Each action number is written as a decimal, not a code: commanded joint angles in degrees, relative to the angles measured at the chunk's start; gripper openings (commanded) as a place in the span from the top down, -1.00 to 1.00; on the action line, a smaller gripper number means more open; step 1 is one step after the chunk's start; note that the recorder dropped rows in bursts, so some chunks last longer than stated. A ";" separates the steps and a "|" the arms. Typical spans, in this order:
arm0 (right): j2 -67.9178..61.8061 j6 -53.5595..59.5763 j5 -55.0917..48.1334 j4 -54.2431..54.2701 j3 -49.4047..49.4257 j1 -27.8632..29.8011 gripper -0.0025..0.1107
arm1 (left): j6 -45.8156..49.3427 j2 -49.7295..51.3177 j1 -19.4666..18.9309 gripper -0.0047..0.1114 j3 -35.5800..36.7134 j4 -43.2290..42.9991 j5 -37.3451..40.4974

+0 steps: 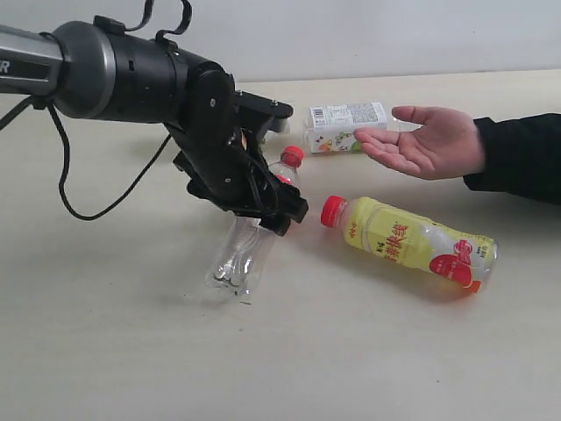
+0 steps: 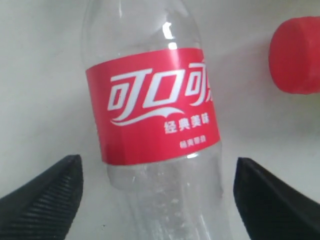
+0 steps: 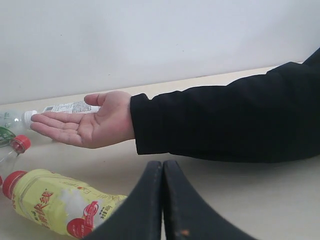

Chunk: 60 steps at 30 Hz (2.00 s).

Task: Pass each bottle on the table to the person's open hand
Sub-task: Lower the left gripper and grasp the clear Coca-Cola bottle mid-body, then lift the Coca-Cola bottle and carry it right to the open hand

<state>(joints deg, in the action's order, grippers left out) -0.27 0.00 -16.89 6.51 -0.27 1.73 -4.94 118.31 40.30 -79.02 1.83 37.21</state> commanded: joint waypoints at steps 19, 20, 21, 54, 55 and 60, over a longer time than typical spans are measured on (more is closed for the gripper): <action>0.27 0.00 0.60 -0.53 0.27 0.29 0.96 | -0.43 3.39 0.29 0.92 -0.26 0.27 3.13; 0.27 0.00 0.60 -0.53 0.27 0.29 0.96 | -1.13 3.39 0.29 0.92 -0.26 0.27 3.86; 0.27 0.00 0.60 -0.53 0.27 0.29 0.96 | -1.79 3.39 0.29 0.92 -0.26 0.27 4.40; 0.27 0.00 0.71 -0.53 0.27 0.29 0.96 | -17.82 -7.96 10.53 0.92 -6.34 36.91 -32.18; 0.27 0.00 0.71 -0.53 0.27 0.29 0.96 | -17.82 -7.08 10.67 0.92 -7.51 36.91 -32.18; 0.27 0.00 0.71 -0.53 0.27 0.29 0.96 | -13.38 -2.56 11.22 0.92 -15.64 32.18 -28.88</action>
<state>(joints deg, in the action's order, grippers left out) -0.27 0.00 -16.89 6.51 -0.27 1.73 -21.27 113.74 51.06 -90.60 36.93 6.77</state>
